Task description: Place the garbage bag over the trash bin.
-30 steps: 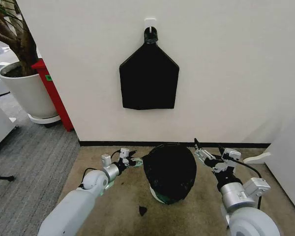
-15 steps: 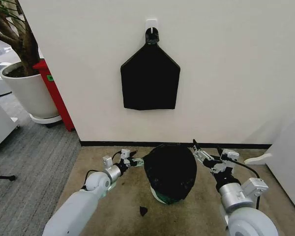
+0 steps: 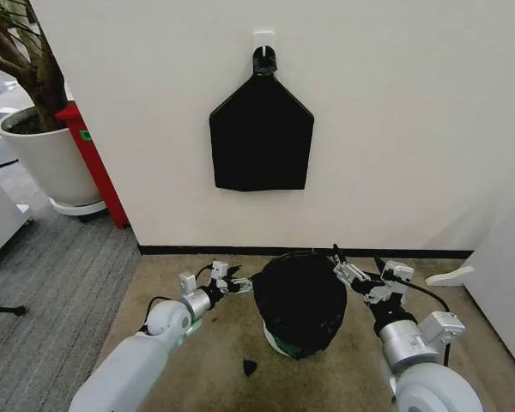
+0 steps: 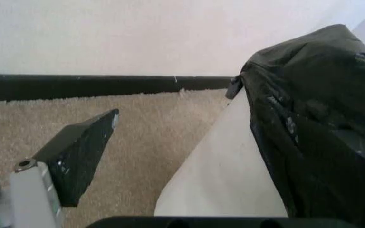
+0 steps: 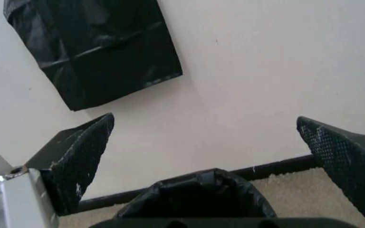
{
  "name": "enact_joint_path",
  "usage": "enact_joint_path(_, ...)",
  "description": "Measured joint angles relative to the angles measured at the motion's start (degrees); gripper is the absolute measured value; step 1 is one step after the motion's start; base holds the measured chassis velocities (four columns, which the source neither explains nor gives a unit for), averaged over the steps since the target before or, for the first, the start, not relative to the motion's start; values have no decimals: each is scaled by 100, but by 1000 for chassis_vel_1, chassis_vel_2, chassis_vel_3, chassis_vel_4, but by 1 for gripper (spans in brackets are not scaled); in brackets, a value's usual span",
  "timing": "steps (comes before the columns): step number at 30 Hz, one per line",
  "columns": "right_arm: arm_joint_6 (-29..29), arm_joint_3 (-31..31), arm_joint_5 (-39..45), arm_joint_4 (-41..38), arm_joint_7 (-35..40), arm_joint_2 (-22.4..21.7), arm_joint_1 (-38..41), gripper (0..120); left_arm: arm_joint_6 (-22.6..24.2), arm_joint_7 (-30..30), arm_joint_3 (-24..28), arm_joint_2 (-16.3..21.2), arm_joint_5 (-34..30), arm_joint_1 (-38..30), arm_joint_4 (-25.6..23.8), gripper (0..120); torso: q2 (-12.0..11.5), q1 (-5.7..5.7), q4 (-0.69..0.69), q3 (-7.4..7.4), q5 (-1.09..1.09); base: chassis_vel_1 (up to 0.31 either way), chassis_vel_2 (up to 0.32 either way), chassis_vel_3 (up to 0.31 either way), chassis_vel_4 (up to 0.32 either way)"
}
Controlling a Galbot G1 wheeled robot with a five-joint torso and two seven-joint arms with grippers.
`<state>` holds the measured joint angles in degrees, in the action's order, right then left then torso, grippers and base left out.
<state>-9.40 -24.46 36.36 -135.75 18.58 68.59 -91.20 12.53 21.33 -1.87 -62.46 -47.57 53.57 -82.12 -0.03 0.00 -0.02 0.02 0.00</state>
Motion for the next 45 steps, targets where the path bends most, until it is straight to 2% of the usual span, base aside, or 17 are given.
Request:
enact_joint_path(13, -5, 71, -17, 64, -16, 11, 39, 100, -19, 57, -281, 170, -374, 86, -367, 100, 2, 0, 1, -2, 0, 0, 0, 0, 0)
enact_joint_path(34, -9, 56, -13, 73, -23, -8, -31, 100, -144, 254, -61, -152, -36, -164, 367, 100, 4, 0, 2, -3, 1, 0, 0, 0, 0)
enact_joint_path(45, -8, 55, -13, 22, -25, 3, -120, 100, -207, 266, -38, -247, 70, -93, 451, 100, 4, 0, 2, -3, 0, 0, 0, 0, 0)
